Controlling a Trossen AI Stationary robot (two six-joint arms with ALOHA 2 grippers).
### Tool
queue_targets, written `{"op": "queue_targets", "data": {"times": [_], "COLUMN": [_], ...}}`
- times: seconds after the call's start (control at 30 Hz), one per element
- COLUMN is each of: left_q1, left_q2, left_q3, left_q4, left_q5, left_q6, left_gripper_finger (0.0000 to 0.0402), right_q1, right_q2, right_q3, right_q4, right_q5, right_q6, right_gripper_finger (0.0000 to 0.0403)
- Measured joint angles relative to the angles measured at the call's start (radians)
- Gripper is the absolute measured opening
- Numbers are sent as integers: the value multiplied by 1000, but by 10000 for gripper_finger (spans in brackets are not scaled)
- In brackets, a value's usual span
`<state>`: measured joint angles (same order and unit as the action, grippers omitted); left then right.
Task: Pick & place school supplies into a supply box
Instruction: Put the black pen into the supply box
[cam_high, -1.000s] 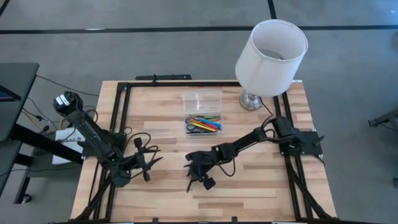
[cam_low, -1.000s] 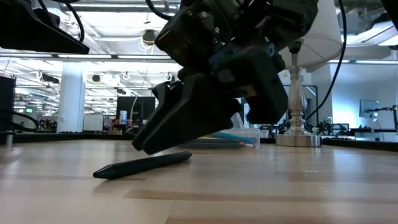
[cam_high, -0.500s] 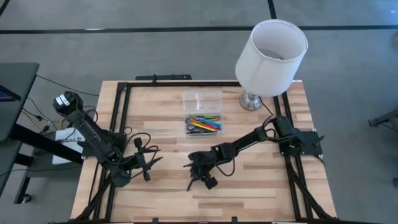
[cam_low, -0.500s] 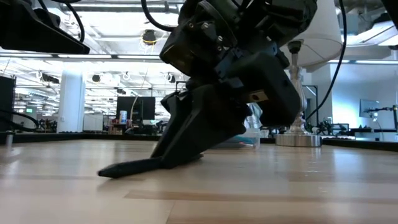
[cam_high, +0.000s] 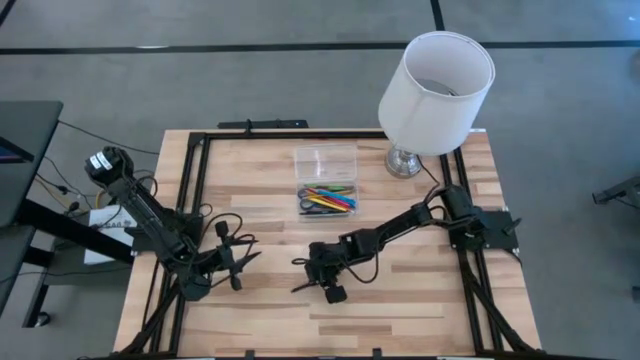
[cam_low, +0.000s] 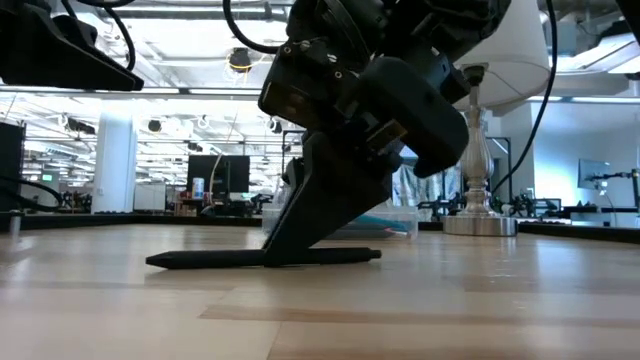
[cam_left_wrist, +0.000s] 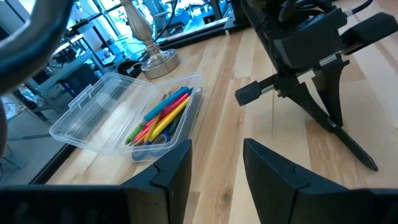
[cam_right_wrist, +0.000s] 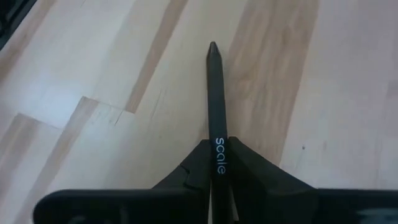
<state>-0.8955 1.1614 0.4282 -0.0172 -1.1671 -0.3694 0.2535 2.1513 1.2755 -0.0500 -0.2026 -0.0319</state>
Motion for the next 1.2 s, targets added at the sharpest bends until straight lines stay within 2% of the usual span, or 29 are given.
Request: {"op": "queue_targets", "data": {"times": [0.47, 0.83, 1.03, 1.2], "left_q1": [0, 0, 0, 0], "left_q2": [0, 0, 0, 0], "left_q3": [0, 0, 0, 0], "left_q4": [-41, -47, -47, -47], "left_q5": [1, 3, 3, 4], "left_q6": [-45, -53, -54, -54], "left_gripper_finger": [139, 139, 139, 139], "right_q1": [20, 74, 74, 74], "right_q2": [-27, -158, -181, -180], "right_q3": [1, -13, -12, -9], "right_q4": [-151, -464, -652, -713], "right_q5": [33, 238, 243, 243], "right_q6": [219, 254, 311, 313], "right_gripper_finger": [33, 29, 25, 31]}}
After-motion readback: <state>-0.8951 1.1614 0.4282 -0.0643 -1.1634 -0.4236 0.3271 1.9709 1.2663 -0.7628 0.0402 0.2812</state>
